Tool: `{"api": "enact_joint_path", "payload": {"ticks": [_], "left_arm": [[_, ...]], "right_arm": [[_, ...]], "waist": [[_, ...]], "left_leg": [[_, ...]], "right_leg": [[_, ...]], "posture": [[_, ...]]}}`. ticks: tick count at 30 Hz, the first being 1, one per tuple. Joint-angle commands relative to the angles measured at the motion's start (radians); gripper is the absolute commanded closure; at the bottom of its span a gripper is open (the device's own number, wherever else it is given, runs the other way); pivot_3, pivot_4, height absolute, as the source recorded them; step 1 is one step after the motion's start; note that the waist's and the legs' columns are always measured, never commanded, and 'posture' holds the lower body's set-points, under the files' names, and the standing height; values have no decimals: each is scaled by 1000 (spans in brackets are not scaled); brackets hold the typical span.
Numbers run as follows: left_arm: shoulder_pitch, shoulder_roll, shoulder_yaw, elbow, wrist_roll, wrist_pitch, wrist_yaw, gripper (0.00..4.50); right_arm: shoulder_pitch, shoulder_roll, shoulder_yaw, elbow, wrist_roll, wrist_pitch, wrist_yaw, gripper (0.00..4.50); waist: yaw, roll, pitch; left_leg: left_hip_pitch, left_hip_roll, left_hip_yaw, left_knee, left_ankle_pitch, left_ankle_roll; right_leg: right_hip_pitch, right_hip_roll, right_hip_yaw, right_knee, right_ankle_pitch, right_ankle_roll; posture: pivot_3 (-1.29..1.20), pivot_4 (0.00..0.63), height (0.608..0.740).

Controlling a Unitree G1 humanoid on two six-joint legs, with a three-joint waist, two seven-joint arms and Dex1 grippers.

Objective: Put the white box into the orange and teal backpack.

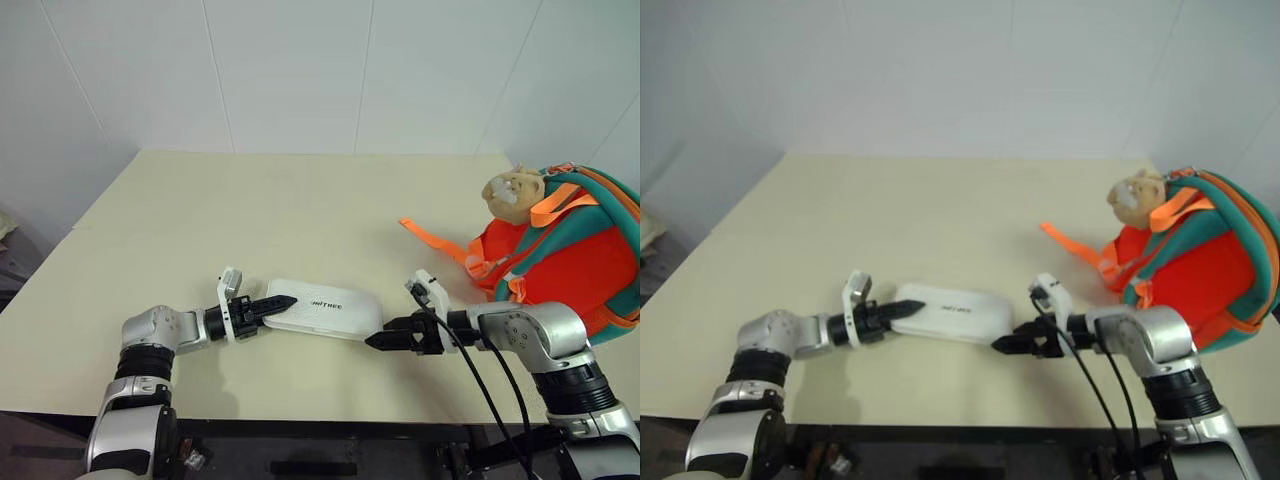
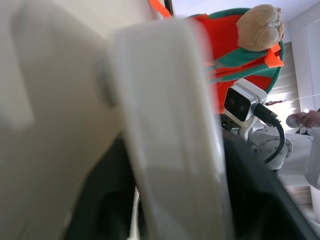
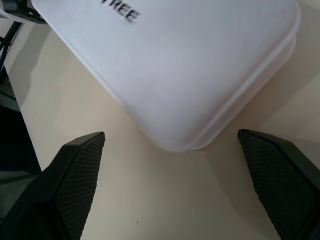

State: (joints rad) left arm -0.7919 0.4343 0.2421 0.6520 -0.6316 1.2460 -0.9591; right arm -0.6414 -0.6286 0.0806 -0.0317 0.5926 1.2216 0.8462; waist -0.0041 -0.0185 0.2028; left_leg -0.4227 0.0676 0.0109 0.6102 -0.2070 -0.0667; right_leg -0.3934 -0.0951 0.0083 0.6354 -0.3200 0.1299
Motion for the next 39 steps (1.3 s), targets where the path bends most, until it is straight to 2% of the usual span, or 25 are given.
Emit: {"api": "enact_joint_path", "payload": {"ticks": [1, 9, 13, 18, 22, 28, 31, 34, 39], "left_arm": [[11, 7, 8, -43, -30, 23, -3, 3146], [58, 0, 41, -165, -64, 19, 5, 3146], [146, 41, 72, -317, -98, -78, -61, 3146], [203, 50, 100, -367, -111, -207, -94, 3146], [208, 44, 96, -379, -103, -330, -132, 3146], [191, 37, 91, -354, -113, -376, -134, 3146], [188, 40, 84, -342, -107, -393, -139, 3146], [186, 42, 82, -327, -104, -404, -139, 3146], [186, 29, 72, -324, -103, -420, -135, 3146]], "right_arm": [[10, -16, -8, -35, 11, -11, 11, 0], [72, -16, -73, -99, 21, -75, -5, 0], [203, -20, -290, -265, 87, -132, -48, 0], [296, 30, -486, -410, 167, -177, -138, 0], [365, 46, -607, -479, 186, -236, -211, 0], [438, 53, -707, -532, 180, -312, -324, 0], [482, 64, -798, -579, 198, -326, -411, 0], [527, 75, -814, -599, 181, -352, -460, 0], [494, 94, -745, -517, 91, -441, -540, 0]], "waist": [[0, 0, 0], [0, 0, 0], [2, 0, 0], [2, 0, 0], [4, -1, 0], [3, -1, 0], [3, -1, 0], [2, -1, 0], [0, -1, 0]], "left_leg": [[0, 0, 0, 0, 0, 0], [0, 0, 0, 0, 0, 0], [-1, 0, 0, -2, 0, -1], [-1, 0, 1, -6, 1, -3], [0, 0, 1, -6, 0, -1], [-1, 0, 1, -6, -1, 0], [-1, 0, 1, -6, -1, 0], [0, 0, 1, -6, -1, 0], [0, 0, 1, -5, -1, 1]], "right_leg": [[0, 0, 0, 0, 0, 0], [0, 0, 0, -1, 0, 0], [0, 0, 0, -3, 0, 0], [0, 0, 0, -7, 0, 0], [1, 0, 0, -7, 0, 0], [1, 0, 0, -8, 0, 0], [1, 0, 0, -8, 0, 0], [1, 0, 0, -8, 0, 0], [1, 0, 0, -7, 0, 0]], "posture": [[0, 150, 740], [0, 150, 740], [0, 150, 740], [0, 150, 740], [0, 150, 740], [0, 150, 740], [0, 150, 740], [0, 150, 740], [0, 150, 740]]}}
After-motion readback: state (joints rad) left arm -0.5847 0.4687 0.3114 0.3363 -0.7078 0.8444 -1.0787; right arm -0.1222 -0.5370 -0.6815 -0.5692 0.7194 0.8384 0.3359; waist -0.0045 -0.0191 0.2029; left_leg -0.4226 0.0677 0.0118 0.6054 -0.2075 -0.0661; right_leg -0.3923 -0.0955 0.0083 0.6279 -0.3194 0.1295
